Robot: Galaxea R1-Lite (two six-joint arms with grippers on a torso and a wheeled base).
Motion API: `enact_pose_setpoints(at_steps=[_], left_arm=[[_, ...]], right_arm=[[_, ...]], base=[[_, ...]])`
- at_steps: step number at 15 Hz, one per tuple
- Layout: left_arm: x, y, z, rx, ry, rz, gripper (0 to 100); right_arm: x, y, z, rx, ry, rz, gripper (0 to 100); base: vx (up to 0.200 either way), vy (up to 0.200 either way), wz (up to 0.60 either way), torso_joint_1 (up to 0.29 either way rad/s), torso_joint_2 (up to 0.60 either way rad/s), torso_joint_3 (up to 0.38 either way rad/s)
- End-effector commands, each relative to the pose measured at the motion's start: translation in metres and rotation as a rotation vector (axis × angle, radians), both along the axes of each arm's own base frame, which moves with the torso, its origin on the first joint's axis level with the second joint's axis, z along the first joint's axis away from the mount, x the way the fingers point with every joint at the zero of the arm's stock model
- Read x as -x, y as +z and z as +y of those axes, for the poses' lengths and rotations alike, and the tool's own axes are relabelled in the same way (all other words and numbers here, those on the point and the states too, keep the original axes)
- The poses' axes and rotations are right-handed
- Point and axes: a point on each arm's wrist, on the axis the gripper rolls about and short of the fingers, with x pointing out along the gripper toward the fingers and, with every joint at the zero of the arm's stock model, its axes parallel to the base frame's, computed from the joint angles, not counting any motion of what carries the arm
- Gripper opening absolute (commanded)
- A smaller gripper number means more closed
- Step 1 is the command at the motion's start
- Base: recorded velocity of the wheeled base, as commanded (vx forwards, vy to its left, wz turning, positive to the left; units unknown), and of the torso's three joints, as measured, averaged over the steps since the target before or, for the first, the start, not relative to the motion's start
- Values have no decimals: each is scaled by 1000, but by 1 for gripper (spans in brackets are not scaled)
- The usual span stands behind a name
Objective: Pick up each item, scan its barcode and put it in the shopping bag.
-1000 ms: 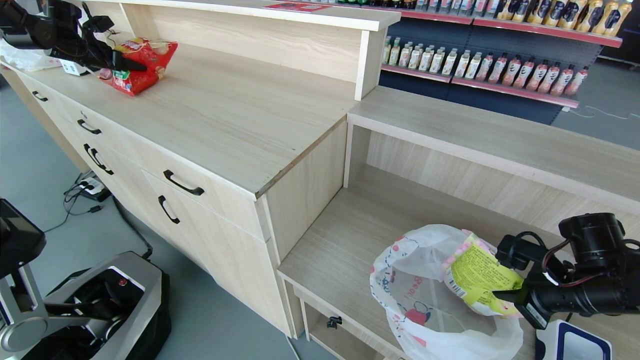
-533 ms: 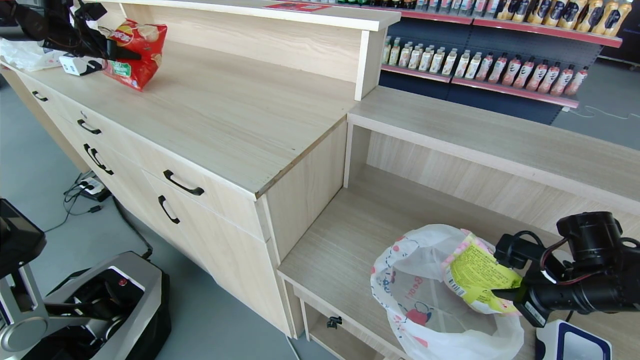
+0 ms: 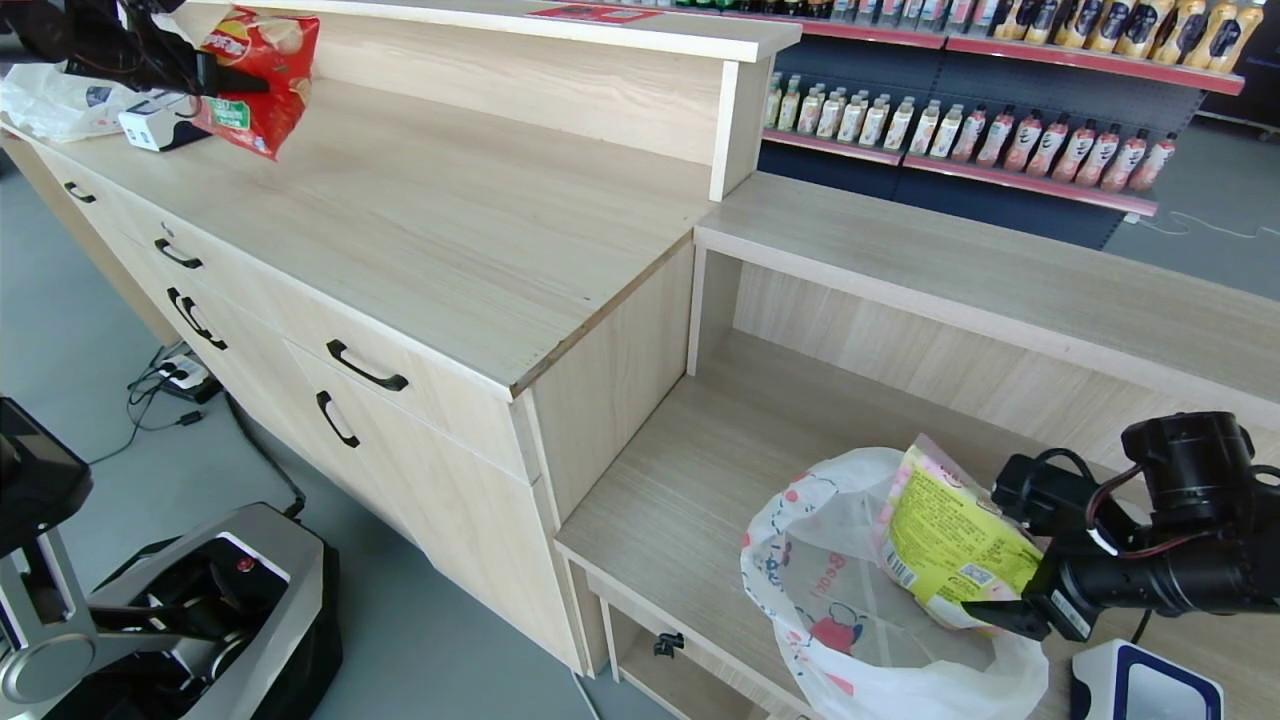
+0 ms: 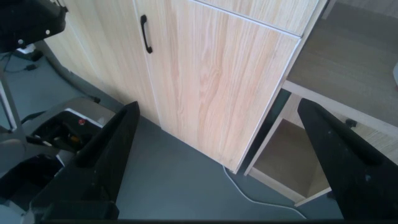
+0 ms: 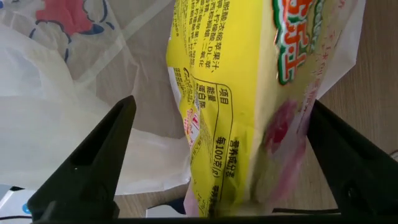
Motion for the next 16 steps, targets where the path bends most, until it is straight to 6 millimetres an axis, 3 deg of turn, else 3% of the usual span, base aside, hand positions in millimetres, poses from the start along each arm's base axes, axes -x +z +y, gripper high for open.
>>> enact_pose_setpoints(at_steps=[1, 5, 9, 11, 13, 16], left_arm=[[0, 0, 0, 1, 0, 0, 100], [0, 0, 0, 1, 0, 0, 100], [0, 0, 0, 1, 0, 0, 100], [0, 0, 0, 1, 0, 0, 100], [0, 0, 0, 1, 0, 0, 100], [0, 0, 0, 1, 0, 0, 100]], right_arm=[[-2, 14, 1, -30, 34, -62, 100], [7, 64, 10, -101, 149, -256, 100], [55, 126, 18, -106, 218, -532, 100], [95, 138, 11, -90, 181, -637, 100], [123, 143, 9, -129, 140, -698, 100], [149, 140, 11, -86, 160, -780, 100]], base=[[0, 0, 0, 0, 0, 0], [0, 0, 0, 0, 0, 0], [0, 0, 0, 0, 0, 0], [0, 0, 0, 0, 0, 0], [0, 0, 0, 0, 0, 0], [0, 0, -400, 0, 2, 3]])
